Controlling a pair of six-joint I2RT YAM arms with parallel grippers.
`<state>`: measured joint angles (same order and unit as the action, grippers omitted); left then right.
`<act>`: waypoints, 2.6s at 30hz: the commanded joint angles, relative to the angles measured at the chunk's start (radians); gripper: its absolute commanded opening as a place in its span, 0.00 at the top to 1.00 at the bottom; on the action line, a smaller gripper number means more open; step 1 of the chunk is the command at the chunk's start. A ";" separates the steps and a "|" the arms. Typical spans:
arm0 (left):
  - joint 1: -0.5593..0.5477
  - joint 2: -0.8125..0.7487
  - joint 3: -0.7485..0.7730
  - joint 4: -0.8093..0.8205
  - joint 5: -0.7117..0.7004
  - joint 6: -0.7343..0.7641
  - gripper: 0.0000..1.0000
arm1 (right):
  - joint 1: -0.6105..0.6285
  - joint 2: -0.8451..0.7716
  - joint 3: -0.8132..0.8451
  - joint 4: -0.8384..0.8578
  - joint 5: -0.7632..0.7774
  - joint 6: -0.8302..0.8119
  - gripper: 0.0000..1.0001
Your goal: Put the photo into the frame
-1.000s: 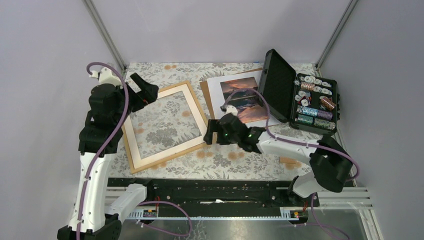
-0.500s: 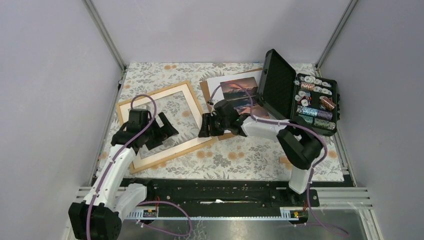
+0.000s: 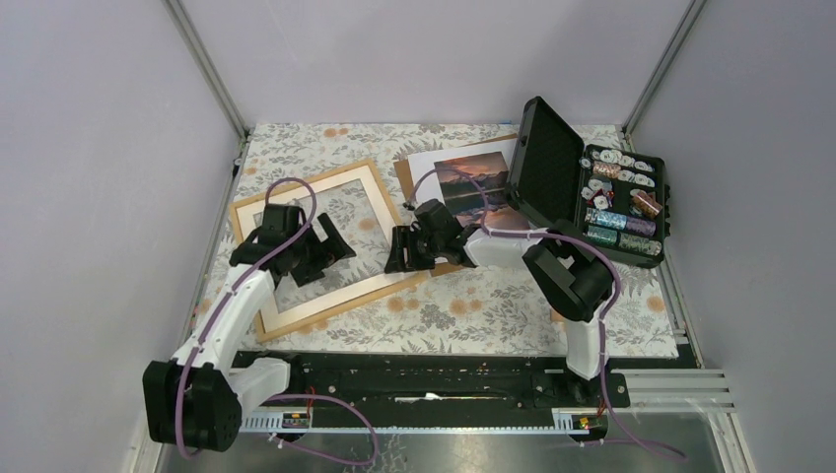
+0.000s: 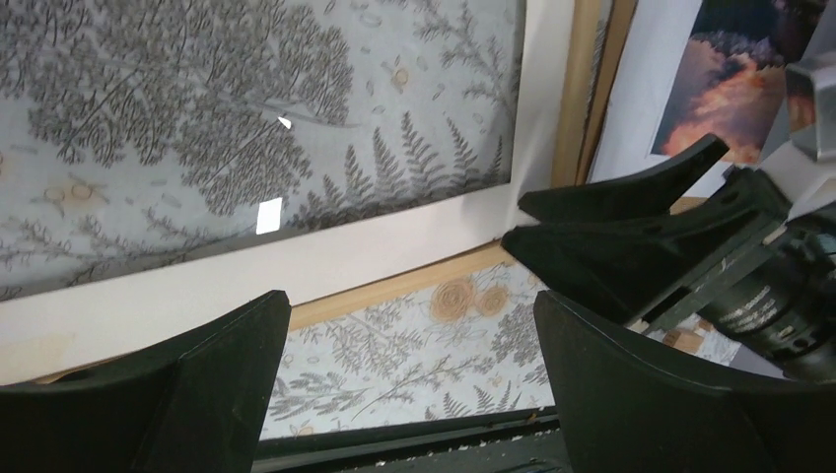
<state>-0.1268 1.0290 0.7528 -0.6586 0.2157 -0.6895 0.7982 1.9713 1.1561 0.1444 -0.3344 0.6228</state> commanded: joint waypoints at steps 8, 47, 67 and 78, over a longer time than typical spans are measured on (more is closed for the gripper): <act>-0.130 0.079 0.092 0.279 0.052 -0.049 0.01 | 0.002 -0.358 0.042 -0.250 0.063 -0.140 0.11; -0.340 0.532 0.053 0.917 -0.042 -0.262 0.01 | 0.043 -0.437 -0.337 0.011 0.494 -0.641 0.28; -0.101 0.212 -0.013 0.770 0.080 -0.158 0.01 | 0.177 -0.160 -0.258 0.142 0.733 -1.058 0.44; -0.088 0.197 -0.025 0.771 0.089 -0.163 0.01 | 0.187 -0.052 -0.245 0.403 1.171 -1.226 0.50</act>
<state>-0.2249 1.2507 0.7288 0.0761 0.2886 -0.8631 0.9802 1.9141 0.9127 0.4049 0.6441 -0.4961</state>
